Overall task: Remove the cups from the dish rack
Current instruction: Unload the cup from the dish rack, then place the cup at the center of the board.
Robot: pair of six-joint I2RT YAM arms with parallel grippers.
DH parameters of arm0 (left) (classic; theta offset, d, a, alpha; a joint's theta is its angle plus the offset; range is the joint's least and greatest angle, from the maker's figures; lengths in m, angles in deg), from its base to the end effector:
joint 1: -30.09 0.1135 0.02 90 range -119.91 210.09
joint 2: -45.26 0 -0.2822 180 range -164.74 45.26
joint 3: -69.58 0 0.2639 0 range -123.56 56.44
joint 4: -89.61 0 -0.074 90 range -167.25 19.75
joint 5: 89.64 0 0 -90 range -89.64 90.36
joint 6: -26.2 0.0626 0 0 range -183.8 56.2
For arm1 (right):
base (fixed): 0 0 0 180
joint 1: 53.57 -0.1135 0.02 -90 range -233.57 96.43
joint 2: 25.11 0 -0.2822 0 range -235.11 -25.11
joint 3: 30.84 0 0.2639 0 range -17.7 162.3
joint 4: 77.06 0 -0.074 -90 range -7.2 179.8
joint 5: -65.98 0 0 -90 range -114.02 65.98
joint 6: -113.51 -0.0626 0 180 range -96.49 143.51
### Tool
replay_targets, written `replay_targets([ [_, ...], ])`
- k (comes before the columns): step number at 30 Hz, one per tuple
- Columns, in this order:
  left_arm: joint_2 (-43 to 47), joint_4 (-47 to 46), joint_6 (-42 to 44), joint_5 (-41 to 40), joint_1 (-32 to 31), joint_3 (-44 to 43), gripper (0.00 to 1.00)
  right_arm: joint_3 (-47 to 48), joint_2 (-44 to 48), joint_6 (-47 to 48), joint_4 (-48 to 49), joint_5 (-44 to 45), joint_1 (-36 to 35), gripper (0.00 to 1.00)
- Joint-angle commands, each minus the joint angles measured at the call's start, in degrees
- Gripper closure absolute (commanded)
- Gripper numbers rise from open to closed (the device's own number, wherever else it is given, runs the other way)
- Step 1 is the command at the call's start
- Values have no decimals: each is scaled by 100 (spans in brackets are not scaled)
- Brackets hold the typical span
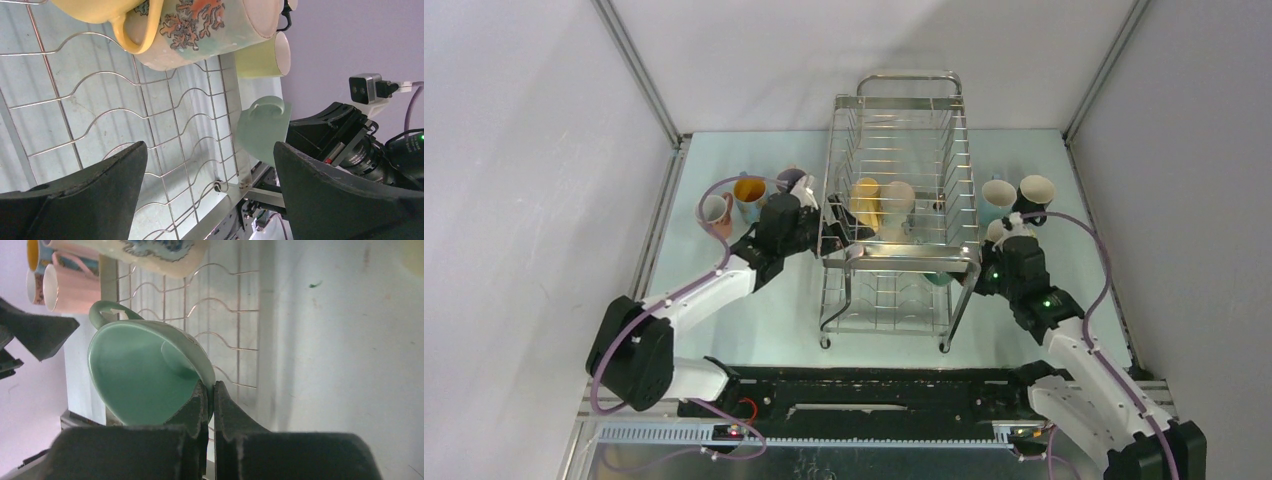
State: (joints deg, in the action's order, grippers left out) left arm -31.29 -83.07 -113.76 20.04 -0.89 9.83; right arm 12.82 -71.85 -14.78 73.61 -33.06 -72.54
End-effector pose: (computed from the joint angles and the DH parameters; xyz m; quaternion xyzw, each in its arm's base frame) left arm 0.2706 -0.1871 0.2574 -0.0447 0.8309 -0.4568 0.3145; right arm 0.1905 0.0759 0.2320 0.1092 0.8676 0.2907 0.3884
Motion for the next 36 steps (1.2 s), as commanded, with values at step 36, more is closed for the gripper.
replay_targets([
  [36, 1769, 1123, 1134, 633, 75, 543, 0, 1825, -415, 73, -2181, -1017, 6002, 100],
])
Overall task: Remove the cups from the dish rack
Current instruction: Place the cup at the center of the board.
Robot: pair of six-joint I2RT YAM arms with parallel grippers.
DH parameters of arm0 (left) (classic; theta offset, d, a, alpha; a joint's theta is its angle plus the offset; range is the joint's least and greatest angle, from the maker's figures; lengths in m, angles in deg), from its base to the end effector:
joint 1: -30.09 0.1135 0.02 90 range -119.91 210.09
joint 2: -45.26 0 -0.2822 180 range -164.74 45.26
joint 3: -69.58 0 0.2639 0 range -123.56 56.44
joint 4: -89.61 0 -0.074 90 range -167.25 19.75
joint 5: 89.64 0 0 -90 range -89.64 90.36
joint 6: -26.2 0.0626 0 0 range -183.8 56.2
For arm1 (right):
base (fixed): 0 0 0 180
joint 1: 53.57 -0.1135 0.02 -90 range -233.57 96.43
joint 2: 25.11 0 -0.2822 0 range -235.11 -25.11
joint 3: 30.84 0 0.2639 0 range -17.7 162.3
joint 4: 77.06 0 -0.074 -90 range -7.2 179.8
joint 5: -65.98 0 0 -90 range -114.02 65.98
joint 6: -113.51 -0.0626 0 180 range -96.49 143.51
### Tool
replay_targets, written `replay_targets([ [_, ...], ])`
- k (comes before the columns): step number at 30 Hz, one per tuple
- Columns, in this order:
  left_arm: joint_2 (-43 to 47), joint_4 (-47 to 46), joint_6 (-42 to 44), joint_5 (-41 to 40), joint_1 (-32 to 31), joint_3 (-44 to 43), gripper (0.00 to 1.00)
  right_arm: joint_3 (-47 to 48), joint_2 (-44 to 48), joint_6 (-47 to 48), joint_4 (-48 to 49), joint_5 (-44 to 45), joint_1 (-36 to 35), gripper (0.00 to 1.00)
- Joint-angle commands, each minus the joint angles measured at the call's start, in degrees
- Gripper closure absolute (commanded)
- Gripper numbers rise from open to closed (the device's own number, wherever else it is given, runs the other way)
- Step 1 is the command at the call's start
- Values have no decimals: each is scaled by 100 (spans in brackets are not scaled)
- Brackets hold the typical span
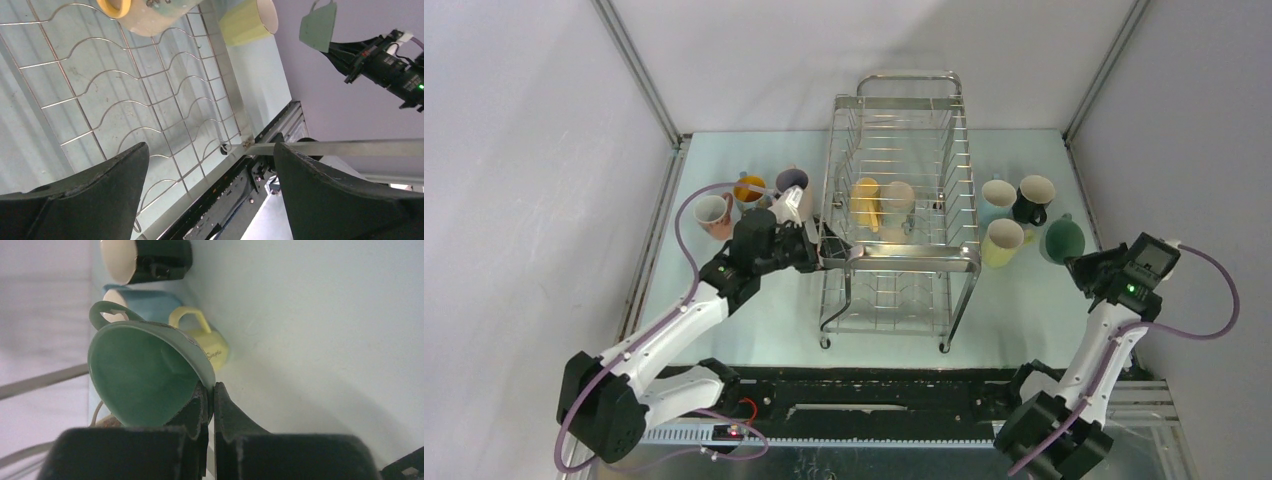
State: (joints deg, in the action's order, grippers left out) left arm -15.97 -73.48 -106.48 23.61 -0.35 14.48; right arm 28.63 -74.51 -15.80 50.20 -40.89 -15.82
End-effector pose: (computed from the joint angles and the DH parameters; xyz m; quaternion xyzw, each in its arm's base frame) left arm 0.2182 -0.1569 0.2812 0.0234 0.8242 -0.4569 0.3339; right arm 0.1650 -0.1048 0.2832 0.5183 0.7454 0.1397 0.3952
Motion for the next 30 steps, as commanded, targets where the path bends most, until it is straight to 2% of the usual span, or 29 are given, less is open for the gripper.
replay_targets([
  [1, 256, 163, 429, 335, 20, 89, 0, 245, -215, 210, 181, -207, 403, 100],
  [6, 353, 172, 433, 559, 25, 109, 0, 322, -657, 257, 361, 15, 493, 100],
  [15, 439, 713, 879, 699, 29, -8, 0, 387, -1557, 216, 869, 123, 465, 100],
  [30, 226, 629, 835, 1060, 29, 16, 0, 627, -3027, 281, 1425, 715, -223, 100],
])
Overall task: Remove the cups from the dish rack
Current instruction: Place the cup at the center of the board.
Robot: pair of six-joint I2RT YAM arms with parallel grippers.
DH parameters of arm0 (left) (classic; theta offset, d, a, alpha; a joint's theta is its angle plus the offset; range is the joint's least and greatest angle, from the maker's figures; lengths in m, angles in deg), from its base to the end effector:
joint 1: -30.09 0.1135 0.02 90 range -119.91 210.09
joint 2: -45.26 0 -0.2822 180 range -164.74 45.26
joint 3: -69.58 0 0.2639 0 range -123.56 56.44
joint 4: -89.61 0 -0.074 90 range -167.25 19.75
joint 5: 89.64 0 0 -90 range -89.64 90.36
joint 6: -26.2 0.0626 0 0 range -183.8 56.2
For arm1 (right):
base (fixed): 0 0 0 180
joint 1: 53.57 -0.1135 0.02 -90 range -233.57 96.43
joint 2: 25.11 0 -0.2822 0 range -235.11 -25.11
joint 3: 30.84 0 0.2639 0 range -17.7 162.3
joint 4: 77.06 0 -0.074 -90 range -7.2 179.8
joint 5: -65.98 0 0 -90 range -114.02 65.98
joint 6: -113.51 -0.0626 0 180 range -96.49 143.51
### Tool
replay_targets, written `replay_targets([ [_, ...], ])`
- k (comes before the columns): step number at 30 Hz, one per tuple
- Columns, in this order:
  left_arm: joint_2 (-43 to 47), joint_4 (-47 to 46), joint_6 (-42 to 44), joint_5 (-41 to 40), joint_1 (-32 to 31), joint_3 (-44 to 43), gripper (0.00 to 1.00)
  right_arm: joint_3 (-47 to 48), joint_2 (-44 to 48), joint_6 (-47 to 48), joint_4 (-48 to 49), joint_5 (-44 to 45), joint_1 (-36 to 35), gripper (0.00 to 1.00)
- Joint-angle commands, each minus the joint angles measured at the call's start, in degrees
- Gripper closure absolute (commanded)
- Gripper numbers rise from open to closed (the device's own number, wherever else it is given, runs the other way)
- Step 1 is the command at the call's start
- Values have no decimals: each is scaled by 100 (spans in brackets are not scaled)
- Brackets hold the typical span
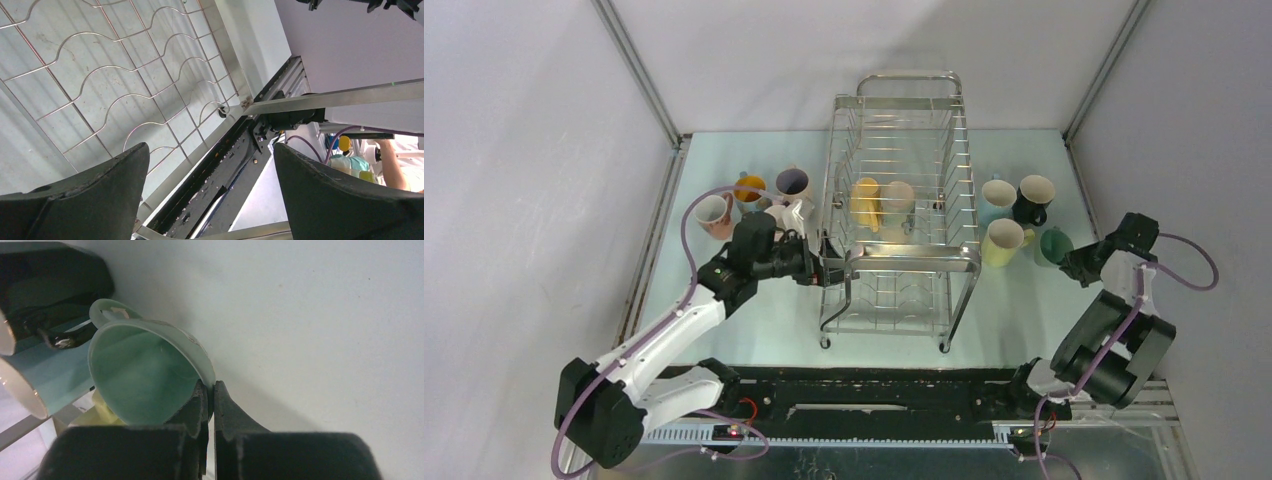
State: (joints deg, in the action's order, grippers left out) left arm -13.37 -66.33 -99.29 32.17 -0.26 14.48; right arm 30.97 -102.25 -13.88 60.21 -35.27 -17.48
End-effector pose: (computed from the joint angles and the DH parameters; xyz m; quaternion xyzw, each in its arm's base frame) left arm 0.1984 -0.1544 0.2793 0.1050 0.8281 -0.4675 0.2909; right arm 0.2362 -0.1570 0.2040 0.5507 0.7829 0.0973 0.2727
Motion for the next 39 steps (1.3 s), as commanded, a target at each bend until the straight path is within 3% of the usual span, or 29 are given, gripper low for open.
replay_targets([
  [1, -34, -82, 116, 203, 20, 20, 0, 404, -339, 141, 464, 157, -63, 100],
  [21, -348, 9, 202, 263, 20, -119, 0, 609, -802, 729, 530, 603, -387, 99],
  [32, -351, -3, 195, 306, 20, -80, 0, 609, -665, 755, 477, 646, -434, 76],
  [39, -324, 7, 203, 286, 27, -59, 0, 609, -393, 732, 354, 619, -421, 56],
])
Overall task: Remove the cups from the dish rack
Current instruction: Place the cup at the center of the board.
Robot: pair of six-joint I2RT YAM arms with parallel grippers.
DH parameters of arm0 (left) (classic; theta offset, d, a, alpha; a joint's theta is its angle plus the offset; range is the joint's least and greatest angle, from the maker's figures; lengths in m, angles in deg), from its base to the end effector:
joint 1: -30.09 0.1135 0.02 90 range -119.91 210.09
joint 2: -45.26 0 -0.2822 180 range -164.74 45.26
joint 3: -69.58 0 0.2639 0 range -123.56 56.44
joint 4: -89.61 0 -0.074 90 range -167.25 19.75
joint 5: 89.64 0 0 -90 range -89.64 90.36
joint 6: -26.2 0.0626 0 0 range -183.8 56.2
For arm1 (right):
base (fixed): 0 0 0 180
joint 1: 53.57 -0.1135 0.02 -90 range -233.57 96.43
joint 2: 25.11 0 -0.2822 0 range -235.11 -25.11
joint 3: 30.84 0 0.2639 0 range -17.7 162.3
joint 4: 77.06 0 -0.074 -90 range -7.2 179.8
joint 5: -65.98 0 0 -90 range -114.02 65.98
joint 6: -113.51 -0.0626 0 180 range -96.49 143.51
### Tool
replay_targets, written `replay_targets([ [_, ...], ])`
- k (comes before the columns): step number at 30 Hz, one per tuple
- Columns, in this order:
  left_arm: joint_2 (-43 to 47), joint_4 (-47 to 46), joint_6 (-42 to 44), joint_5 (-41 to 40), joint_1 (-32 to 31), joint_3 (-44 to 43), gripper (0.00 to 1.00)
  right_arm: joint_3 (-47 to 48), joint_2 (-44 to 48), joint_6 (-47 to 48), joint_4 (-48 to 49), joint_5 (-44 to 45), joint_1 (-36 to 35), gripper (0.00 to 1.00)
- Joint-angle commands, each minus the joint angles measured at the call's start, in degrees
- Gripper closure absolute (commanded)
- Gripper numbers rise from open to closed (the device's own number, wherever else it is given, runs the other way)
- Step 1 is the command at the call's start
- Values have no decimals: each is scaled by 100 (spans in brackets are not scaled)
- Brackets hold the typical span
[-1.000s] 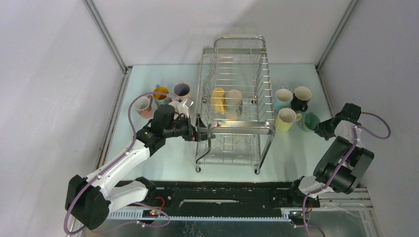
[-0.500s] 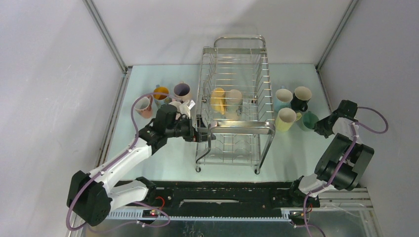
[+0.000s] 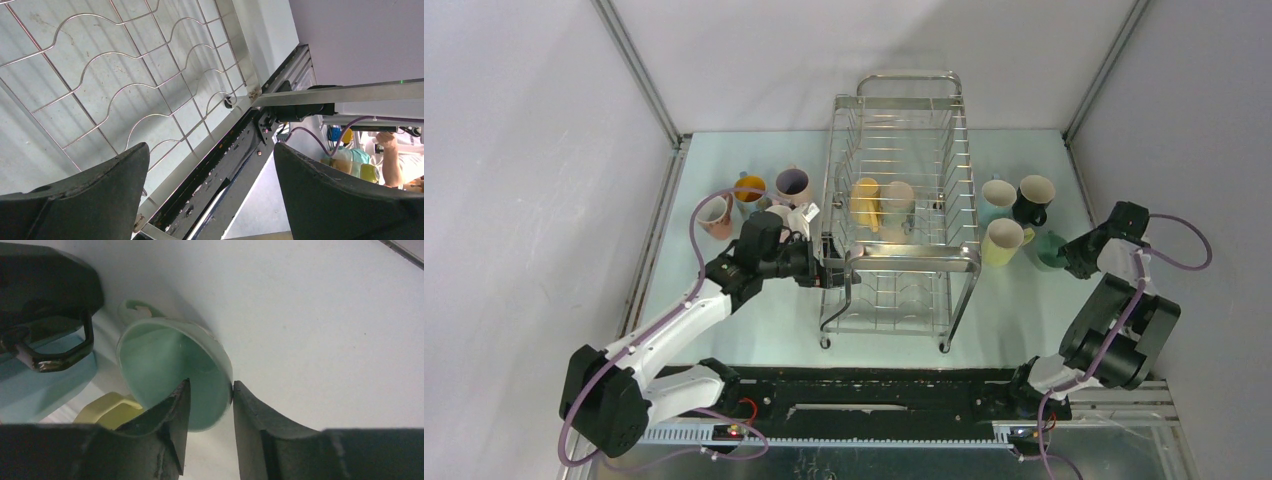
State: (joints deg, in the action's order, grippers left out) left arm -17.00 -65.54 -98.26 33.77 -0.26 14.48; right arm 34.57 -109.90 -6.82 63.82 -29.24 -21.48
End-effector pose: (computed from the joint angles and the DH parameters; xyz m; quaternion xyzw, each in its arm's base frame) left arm 0.2048 -0.1599 0.2634 0.1092 0.8422 -0.4611 0.2572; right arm 0.2695 -0.1623 0.1907 0.4876 0.8287 0.0397 0.2718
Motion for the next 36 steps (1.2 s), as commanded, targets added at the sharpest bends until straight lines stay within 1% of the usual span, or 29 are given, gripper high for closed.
replay_targets([
  [1, 51, -76, 105, 115, 41, -58, 0, 248, 441, 20, -35, 8, -13, 53],
  [5, 111, -72, 94, 96, 141, -33, 0, 244, 683, 29, -200, -28, 60, 46],
  [9, 198, -137, 30, 96, 304, 18, 0, 248, 927, 41, -540, -37, 132, 36],
  [14, 301, -194, -16, 44, 532, 21, 0, 248, 1551, 84, -887, -174, 72, 26],
  [18, 349, -295, -131, -145, 662, 13, 0, 248, 2174, 94, -1104, -370, -20, 23],
  [22, 252, -501, -384, -361, 684, -61, 0, 251, 2581, 25, -1106, -631, -467, 21],
  [26, 104, -652, -596, -798, 688, -216, 0, 217, 2741, -58, -714, -943, -1198, 19],
  [28, -38, -818, -706, -921, 688, -295, 0, 116, 2709, -153, -330, -1294, -1436, 19],
  [29, -338, -1120, -878, -954, 687, -386, 0, -1, 2541, -305, 121, -1685, -1685, 19],
  [30, -516, -1141, -912, -965, 687, -462, 0, -60, 2454, -354, 394, -1851, -1767, 20],
  [32, -765, -1372, -927, -1017, 690, -599, 0, -100, 2253, -446, 718, -2061, -1971, 21],
  [36, -1261, -1404, -941, -1030, 697, -1013, 0, -99, 1732, -686, 1489, -2413, -2484, 25],
])
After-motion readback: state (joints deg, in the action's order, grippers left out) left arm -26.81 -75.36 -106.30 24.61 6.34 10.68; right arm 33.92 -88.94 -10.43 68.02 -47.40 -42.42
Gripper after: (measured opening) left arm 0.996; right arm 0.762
